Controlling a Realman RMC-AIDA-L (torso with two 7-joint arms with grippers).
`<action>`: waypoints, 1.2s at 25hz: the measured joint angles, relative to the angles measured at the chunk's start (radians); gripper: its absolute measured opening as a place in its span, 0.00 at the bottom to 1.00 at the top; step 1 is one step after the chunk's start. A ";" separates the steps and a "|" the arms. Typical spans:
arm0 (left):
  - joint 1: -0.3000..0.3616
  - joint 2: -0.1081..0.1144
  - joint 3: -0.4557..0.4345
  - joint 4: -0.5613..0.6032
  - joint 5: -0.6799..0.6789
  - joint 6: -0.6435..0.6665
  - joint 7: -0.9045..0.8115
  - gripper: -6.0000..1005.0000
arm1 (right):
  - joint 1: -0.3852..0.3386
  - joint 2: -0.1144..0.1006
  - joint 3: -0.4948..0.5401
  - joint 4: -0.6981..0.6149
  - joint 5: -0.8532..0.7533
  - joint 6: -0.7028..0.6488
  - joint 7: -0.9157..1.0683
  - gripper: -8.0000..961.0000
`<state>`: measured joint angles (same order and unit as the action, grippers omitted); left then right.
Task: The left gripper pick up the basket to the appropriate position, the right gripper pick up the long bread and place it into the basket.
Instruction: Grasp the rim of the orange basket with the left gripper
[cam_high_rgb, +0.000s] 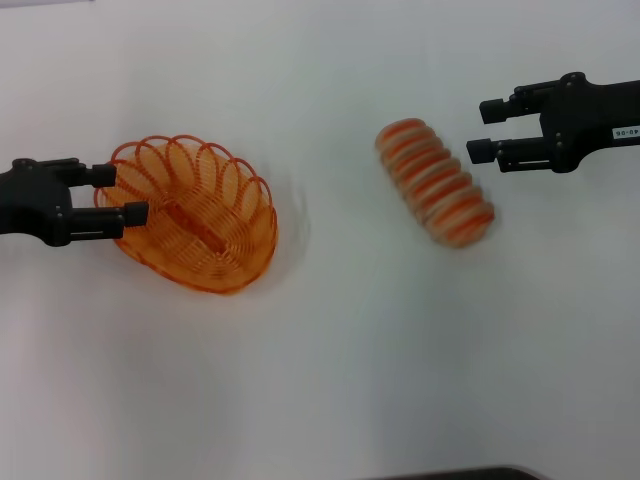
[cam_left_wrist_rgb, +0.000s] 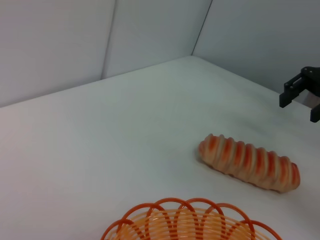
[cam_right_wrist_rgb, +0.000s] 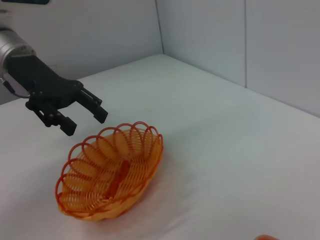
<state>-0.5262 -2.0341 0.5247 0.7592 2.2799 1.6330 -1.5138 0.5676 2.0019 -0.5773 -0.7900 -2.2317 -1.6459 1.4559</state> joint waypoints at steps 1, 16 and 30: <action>0.000 0.000 0.000 0.000 0.000 0.000 -0.001 0.78 | 0.000 0.000 0.000 0.000 0.000 0.000 0.000 0.64; 0.000 0.000 -0.002 0.000 -0.001 0.001 -0.010 0.78 | 0.000 0.001 -0.002 0.000 0.000 0.009 -0.002 0.64; -0.021 0.004 -0.066 0.000 -0.038 0.004 -0.018 0.78 | 0.012 0.003 -0.003 0.000 0.000 0.017 -0.002 0.64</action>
<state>-0.5475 -2.0304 0.4584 0.7592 2.2421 1.6373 -1.5313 0.5797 2.0052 -0.5799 -0.7900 -2.2319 -1.6287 1.4542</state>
